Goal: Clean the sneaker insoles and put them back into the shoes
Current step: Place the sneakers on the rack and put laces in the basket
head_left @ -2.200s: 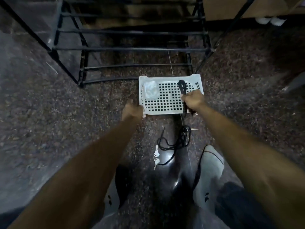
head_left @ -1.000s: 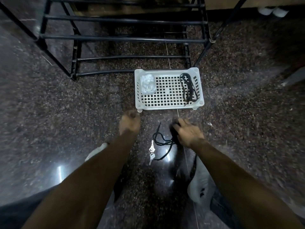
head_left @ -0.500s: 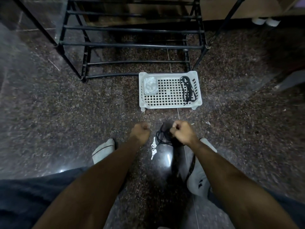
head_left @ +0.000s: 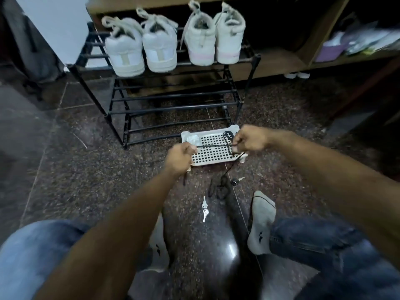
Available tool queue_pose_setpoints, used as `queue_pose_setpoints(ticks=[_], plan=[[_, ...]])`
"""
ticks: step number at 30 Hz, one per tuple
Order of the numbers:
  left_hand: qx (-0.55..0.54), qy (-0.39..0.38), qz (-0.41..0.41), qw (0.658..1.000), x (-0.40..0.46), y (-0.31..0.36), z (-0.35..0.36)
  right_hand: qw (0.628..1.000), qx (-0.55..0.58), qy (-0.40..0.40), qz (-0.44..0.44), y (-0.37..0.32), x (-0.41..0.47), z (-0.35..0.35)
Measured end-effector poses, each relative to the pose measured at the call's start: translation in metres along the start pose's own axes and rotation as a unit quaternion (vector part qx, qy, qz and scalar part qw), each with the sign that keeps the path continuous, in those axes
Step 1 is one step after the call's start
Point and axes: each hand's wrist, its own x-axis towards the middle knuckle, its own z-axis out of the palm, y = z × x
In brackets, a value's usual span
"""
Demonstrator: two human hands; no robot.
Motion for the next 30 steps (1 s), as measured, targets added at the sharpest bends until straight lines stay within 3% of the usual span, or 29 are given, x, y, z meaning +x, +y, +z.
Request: queue_pose_setpoints(ticks=[3,9,12,16,25,28,30], plan=[[-0.005,0.096,-0.045,0.994,0.000,-0.003,-0.023,0.997,-0.008,0.072,-0.013,-0.017,-0.036,-0.037],[-0.052,0.183,-0.115,0.975,-0.017,-0.006,-0.034,0.982,-0.029,0.177,-0.057,-0.054,-0.090,-0.088],[-0.057,0.166,-0.116,0.978,-0.024,0.002,-0.027,0.969,-0.014,0.226,-0.098,-0.074,-0.107,-0.099],[-0.012,0.162,-0.127,0.979,-0.026,0.003,-0.022,0.944,-0.092,0.287,-0.134,-0.099,-0.126,-0.117],[0.075,0.097,-0.195,0.973,-0.030,-0.012,-0.006,0.933,-0.176,0.279,-0.146,-0.135,-0.155,-0.143],[0.074,0.059,-0.159,0.983,-0.032,-0.005,-0.002,0.936,-0.147,0.274,-0.164,-0.142,-0.156,-0.142],[-0.018,0.054,-0.099,0.994,-0.033,0.012,0.003,0.942,-0.126,0.258,-0.175,-0.144,-0.150,-0.135]])
